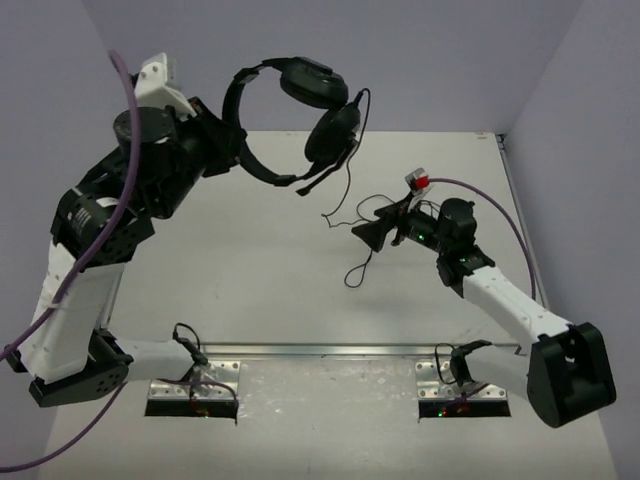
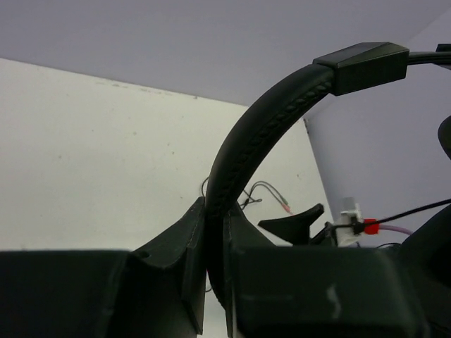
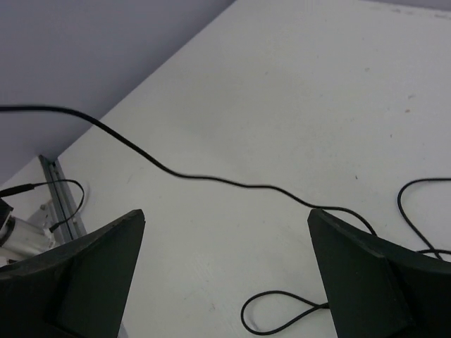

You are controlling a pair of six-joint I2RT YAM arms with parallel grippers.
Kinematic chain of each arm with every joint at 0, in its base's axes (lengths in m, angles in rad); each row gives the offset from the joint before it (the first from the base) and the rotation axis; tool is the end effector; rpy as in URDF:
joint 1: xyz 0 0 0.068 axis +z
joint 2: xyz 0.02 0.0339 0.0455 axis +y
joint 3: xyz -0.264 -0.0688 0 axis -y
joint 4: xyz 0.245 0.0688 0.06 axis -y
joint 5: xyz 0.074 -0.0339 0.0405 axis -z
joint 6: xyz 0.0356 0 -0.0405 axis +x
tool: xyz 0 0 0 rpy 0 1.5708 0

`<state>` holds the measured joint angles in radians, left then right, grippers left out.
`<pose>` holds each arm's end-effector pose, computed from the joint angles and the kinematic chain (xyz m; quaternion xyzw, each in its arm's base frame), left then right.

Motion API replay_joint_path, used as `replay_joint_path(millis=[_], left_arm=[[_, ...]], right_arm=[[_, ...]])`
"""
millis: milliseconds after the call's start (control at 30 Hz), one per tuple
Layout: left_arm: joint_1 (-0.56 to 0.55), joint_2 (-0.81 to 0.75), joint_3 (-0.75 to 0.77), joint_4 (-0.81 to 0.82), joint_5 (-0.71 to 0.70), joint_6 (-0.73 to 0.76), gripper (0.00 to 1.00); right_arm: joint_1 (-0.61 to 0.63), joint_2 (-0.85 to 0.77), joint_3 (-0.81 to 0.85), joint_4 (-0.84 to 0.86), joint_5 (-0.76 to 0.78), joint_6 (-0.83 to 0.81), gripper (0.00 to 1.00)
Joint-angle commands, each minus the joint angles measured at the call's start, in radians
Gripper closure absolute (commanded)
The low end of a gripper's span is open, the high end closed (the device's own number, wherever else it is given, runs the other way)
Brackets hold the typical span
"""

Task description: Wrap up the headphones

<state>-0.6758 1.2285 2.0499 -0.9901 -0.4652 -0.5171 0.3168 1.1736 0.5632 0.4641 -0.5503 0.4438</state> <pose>0.1338 -0.0868 0.5647 -0.0893 0.7530 -0.2068 0.6182 0.2377 0.0975 0.2505 -0.1310 0.7382 0.4244 0.5077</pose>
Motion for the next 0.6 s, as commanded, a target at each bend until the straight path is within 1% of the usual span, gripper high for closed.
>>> replay_joint_path(millis=[0,133,167,267,300,333,367,433,467,500,533,567], left_arm=[[-0.008,0.012,-0.045,0.085,0.059,-0.038,1.00],[-0.008,-0.006,-0.088,0.096,0.069,-0.049,1.00],[-0.008,-0.007,-0.091,0.096,0.072,-0.050,1.00],[-0.008,-0.009,-0.089,0.093,0.076,-0.061,1.00],[-0.008,-0.011,-0.089,0.093,0.085,-0.063,1.00],[-0.008,-0.011,-0.089,0.094,0.089,-0.066,1.00],[-0.008,-0.011,-0.091,0.094,0.094,-0.067,1.00],[-0.008,-0.015,-0.103,0.102,0.114,-0.073,1.00],[-0.008,-0.020,-0.108,0.113,0.120,-0.086,1.00],[-0.008,-0.021,-0.114,0.117,0.126,-0.093,0.99],[-0.008,-0.024,-0.122,0.123,0.132,-0.101,1.00],[-0.008,-0.032,-0.143,0.143,0.144,-0.119,1.00]], right_arm=[[-0.002,-0.097,0.059,-0.002,-0.077,-0.050,0.01],[-0.002,-0.120,0.119,-0.010,-0.106,-0.062,0.01],[-0.002,-0.111,0.162,-0.025,-0.114,-0.065,0.01],[-0.002,-0.054,0.219,-0.024,-0.106,-0.065,0.01],[-0.002,-0.025,0.230,-0.021,-0.099,-0.063,0.02],[-0.002,-0.008,0.251,-0.009,-0.099,-0.059,0.06],[-0.002,0.007,0.257,0.007,-0.091,-0.057,0.19],[-0.001,0.064,0.260,0.083,-0.097,-0.027,0.39],[-0.002,0.086,0.268,0.102,-0.102,-0.017,0.58],[-0.002,0.110,0.279,0.117,-0.114,-0.005,0.69],[-0.002,0.156,0.300,0.148,-0.135,0.028,0.89],[0.002,0.191,0.313,0.169,-0.138,0.045,0.99]])
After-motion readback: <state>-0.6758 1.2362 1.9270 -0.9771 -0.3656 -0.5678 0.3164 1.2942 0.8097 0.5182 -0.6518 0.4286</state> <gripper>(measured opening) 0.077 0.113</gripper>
